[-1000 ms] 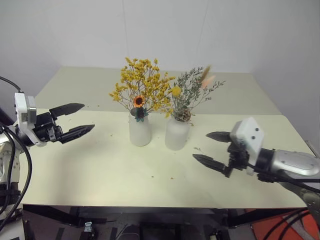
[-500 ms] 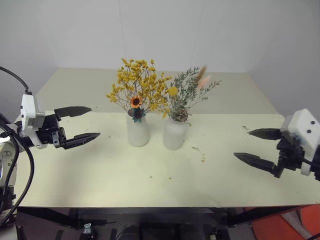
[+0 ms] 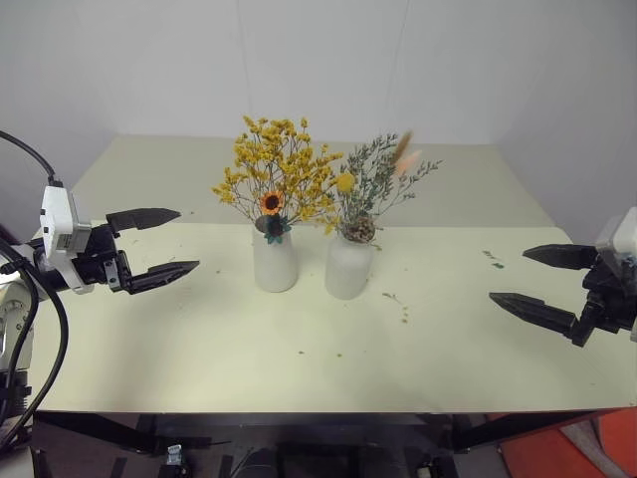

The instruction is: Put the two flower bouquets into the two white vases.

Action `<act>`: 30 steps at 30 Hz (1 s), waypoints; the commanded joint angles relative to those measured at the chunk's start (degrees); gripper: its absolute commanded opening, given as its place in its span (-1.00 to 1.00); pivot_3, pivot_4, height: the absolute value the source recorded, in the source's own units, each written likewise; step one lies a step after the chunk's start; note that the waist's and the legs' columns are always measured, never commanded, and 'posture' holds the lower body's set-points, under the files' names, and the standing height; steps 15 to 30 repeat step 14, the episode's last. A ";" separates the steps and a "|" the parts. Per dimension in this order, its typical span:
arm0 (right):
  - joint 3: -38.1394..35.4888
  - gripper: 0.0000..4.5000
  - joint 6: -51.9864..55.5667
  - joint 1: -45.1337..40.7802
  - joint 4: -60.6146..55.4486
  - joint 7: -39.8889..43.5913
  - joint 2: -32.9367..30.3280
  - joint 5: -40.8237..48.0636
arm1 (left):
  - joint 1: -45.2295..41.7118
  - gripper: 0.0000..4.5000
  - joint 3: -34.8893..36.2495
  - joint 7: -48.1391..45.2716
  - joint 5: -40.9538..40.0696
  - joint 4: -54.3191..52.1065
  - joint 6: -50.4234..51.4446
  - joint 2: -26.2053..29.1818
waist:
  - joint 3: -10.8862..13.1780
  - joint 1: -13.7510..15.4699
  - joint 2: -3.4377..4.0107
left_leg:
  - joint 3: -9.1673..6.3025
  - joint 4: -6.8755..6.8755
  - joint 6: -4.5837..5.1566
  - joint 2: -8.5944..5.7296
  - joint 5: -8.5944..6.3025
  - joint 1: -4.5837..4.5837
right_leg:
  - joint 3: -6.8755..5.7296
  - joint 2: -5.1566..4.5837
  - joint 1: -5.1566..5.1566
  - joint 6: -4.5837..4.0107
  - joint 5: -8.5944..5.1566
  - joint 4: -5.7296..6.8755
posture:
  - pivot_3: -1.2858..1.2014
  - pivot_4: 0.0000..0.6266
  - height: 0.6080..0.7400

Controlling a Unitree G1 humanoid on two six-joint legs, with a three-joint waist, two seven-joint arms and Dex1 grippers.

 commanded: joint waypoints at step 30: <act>-2.76 1.00 1.27 -2.54 -2.36 -1.77 -0.20 4.38 | -2.85 0.99 1.50 1.12 -0.41 -0.20 -1.79 0.60 | 0.00 0.01 0.00 | 0.00 0.00 0.00 0.00 0.00 0.00 | 0.00 0.00 0.00 0.00 0.00 0.00 | 0.03 -0.52 1.00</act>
